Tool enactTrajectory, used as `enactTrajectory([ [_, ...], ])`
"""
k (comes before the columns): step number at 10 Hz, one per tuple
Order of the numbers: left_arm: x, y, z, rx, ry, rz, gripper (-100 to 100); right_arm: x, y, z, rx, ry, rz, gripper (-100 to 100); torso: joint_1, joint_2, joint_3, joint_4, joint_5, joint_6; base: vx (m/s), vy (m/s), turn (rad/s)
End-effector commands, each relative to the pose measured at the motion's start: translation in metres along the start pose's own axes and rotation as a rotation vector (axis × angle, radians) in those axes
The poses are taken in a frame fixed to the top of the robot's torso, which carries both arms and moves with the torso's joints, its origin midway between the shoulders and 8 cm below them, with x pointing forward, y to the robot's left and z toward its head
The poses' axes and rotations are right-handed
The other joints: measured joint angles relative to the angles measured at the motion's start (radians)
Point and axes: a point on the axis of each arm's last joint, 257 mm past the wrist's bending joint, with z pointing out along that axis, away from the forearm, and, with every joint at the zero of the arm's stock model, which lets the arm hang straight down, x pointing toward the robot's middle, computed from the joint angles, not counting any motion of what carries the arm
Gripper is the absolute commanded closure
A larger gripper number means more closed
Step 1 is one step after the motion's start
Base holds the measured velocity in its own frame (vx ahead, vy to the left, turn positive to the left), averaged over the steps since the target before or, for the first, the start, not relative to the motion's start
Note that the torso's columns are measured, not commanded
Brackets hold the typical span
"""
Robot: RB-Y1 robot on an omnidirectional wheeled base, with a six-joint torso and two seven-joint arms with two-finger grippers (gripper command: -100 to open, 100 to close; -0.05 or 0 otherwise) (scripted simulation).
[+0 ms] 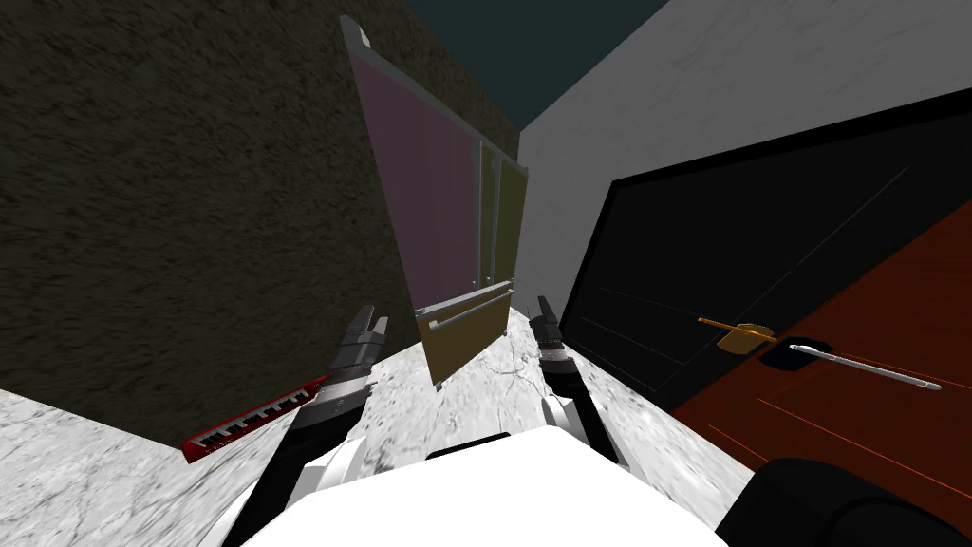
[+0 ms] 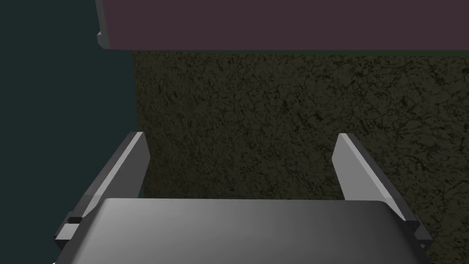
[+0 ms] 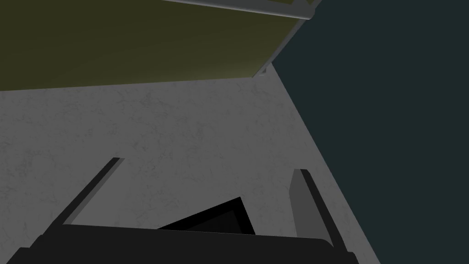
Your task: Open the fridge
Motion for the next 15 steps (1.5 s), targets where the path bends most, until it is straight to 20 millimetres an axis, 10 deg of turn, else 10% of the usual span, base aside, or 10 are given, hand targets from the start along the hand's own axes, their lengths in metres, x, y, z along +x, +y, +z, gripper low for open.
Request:
enactTrajectory([
  [1, 0.0, 0.0, 0.0, 0.0, 0.0, 0.0, 0, 0.0, 0.0, 0.0, 0.0, 0.0, 0.0, 0, 0.0, 0.04, -0.082, 0.041, 0.0, 0.0, 0.0, 0.0, 0.0],
  [9, 0.0, 0.0, 0.0, 0.0, 0.0, 0.0, 0, 0.0, 0.0, 0.0, 0.0, 0.0, 0.0, 0, 0.0, 0.618, -1.234, 0.617, 0.0, 0.0, 0.0, 0.0, 0.0],
  [10, 0.003, 0.003, -0.001, -0.001, 0.029, 0.013, -100, 0.0, 0.0, 0.0, 0.0, 0.0, 0.0, 0, 0.0, 0.691, -1.382, 0.691, 0.0, 0.0, 0.016, -0.005, 0.012],
  [15, 0.009, 0.03, -0.006, -0.033, 0.104, 0.039, -100, 0.0, 0.0, 0.0, 0.0, 0.0, 0.0, 0, 0.0, 0.737, -1.477, 0.738, 0.0, 0.0, 0.052, -0.017, 0.025],
])
